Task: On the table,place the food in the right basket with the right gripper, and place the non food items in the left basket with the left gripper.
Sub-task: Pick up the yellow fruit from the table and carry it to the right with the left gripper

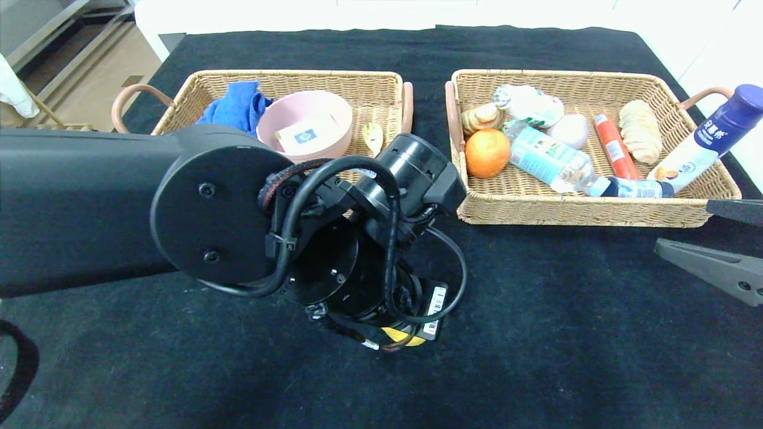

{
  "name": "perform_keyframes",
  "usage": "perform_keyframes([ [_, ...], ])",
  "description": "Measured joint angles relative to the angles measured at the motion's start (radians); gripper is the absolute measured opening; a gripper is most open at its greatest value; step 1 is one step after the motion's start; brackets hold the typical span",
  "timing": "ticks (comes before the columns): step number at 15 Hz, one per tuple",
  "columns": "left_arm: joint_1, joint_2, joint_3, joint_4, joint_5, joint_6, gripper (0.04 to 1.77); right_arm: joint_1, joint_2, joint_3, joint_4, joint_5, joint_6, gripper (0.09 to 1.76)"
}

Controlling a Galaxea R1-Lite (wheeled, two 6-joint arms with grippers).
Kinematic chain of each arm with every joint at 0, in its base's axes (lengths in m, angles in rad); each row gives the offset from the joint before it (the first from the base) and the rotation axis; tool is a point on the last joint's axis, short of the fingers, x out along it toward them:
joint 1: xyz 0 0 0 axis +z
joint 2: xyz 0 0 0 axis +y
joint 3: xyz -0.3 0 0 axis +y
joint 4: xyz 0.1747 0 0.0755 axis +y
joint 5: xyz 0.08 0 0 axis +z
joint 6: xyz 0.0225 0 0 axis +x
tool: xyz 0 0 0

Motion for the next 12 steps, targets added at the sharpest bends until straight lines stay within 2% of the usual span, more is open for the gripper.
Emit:
perform_keyframes([
  [4, 0.000, 0.001, 0.000, -0.001, 0.000, 0.000, 1.40, 0.000, 0.000, 0.000, -0.001, 0.000, 0.000, 1.71],
  [12, 0.000, -0.001, 0.002, 0.000, -0.004, -0.001, 1.60, 0.000, 0.002, 0.000, -0.001, -0.001, 0.000, 1.71],
])
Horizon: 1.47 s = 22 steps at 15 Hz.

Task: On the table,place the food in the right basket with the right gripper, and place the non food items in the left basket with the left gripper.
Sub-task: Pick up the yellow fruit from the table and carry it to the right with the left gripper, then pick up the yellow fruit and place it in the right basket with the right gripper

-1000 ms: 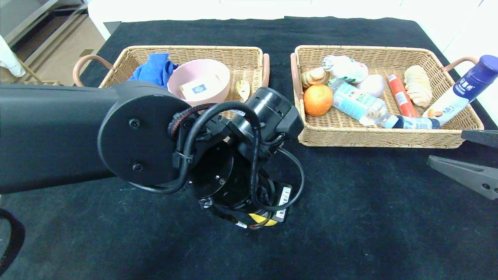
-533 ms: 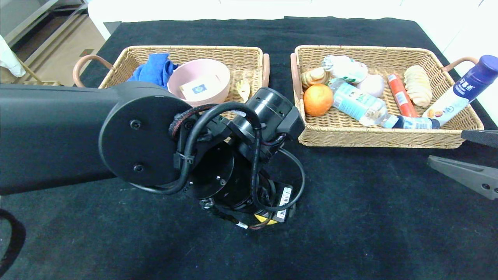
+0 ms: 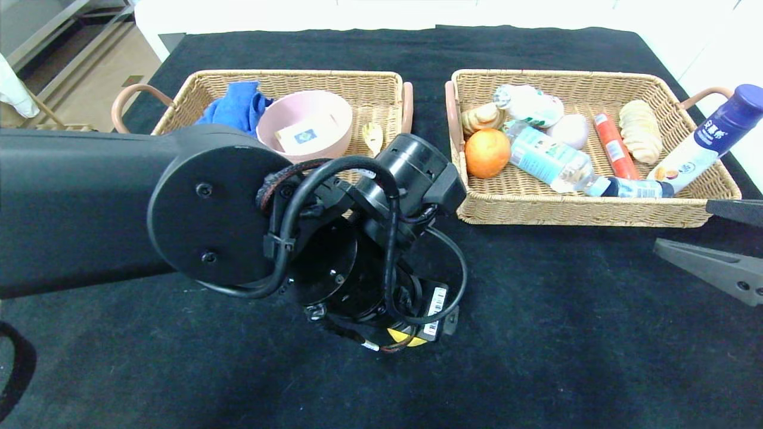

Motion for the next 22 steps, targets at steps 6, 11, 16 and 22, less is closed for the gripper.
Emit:
perform_keyframes([
  [6, 0.000, -0.030, -0.004, -0.001, 0.002, 0.003, 1.66, 0.000, 0.000, 0.000, -0.001, -0.002, -0.001, 1.71],
  [11, -0.006, -0.074, -0.010, 0.002, 0.004, 0.011, 1.69, 0.001, 0.000, 0.000, -0.001, -0.003, 0.000, 1.71],
  [16, -0.002, -0.154, -0.004, 0.007, 0.004, 0.038, 1.70, 0.005, 0.001, -0.001, 0.000, -0.002, 0.001, 1.71],
  [22, 0.036, -0.290, 0.035, 0.010, 0.000, 0.160, 1.71, 0.009, 0.004, -0.006, 0.001, -0.006, 0.005, 1.71],
])
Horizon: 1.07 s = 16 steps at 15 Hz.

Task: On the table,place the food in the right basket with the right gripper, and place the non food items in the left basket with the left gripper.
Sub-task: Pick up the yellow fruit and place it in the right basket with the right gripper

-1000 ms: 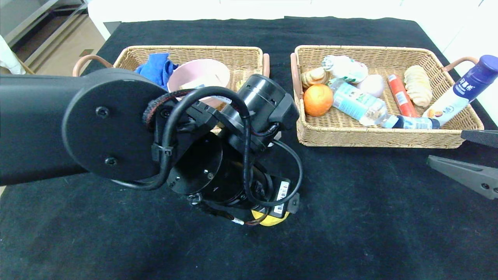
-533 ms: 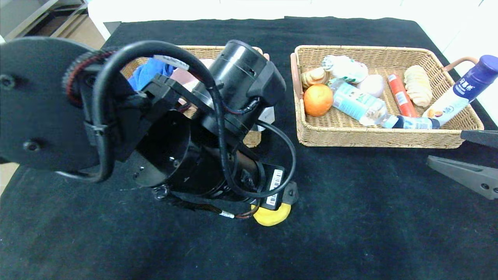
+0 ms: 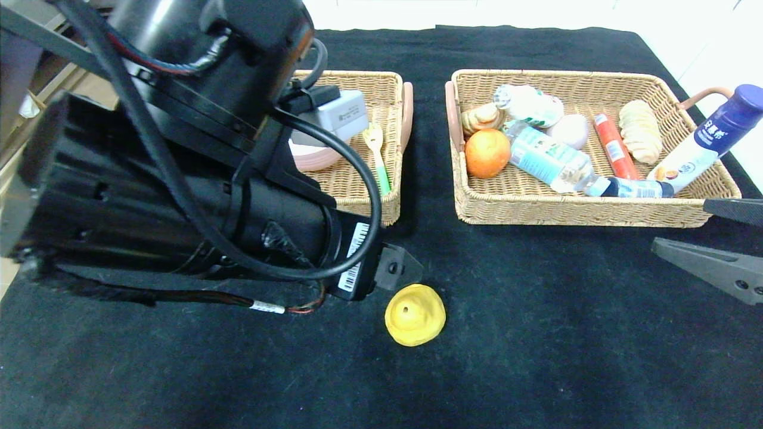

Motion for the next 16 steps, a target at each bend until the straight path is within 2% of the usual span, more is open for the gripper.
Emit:
perform_keyframes([
  [3, 0.039, -0.075, 0.053, -0.008, -0.009, 0.075, 1.71, 0.016, 0.006, -0.006, -0.001, -0.060, 0.006, 1.71],
  [7, 0.111, -0.157, 0.113, -0.033, -0.023, 0.167, 1.71, 0.029, 0.013, -0.016, -0.001, -0.073, 0.031, 1.71],
  [11, 0.231, -0.235, 0.235, -0.179, -0.141, 0.295, 1.72, 0.031, 0.020, -0.019, -0.001, -0.073, 0.032, 1.71],
  [14, 0.301, -0.283, 0.370, -0.358, -0.216, 0.326, 1.72, 0.031, 0.024, -0.019, -0.001, -0.073, 0.032, 1.71],
  [16, 0.323, -0.310, 0.451, -0.440, -0.232, 0.330, 1.72, 0.030, 0.027, -0.019, -0.001, -0.074, 0.033, 1.71],
])
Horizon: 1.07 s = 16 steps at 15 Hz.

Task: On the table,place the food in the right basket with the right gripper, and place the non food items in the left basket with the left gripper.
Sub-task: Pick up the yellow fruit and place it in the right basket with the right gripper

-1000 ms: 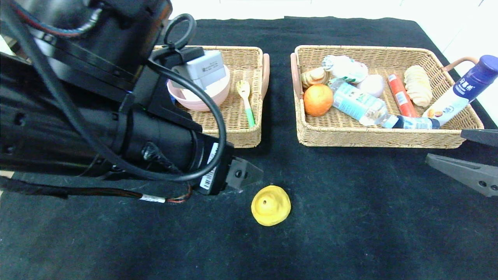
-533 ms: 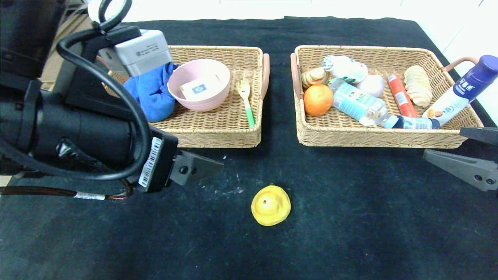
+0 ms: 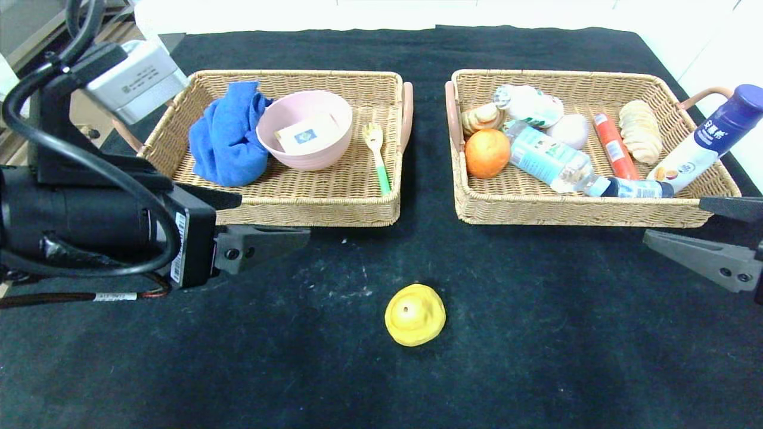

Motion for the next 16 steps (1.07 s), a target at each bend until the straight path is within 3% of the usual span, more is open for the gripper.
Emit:
perform_keyframes([
  [4, 0.014, -0.061, 0.142, -0.120, -0.033, 0.014, 1.72, 0.002, 0.008, 0.001, -0.003, -0.002, 0.005, 1.71],
  [7, 0.023, -0.118, 0.229, -0.196, -0.089, 0.051, 1.72, 0.002, 0.017, 0.003, -0.007, -0.003, 0.004, 1.71],
  [10, 0.025, -0.169, 0.294, -0.203, -0.095, 0.153, 1.72, 0.002, 0.021, 0.003, -0.009, -0.001, -0.003, 1.71],
  [16, 0.026, -0.217, 0.335, -0.204, -0.090, 0.200, 1.72, 0.002, 0.022, -0.003, -0.013, -0.002, -0.009, 1.71],
])
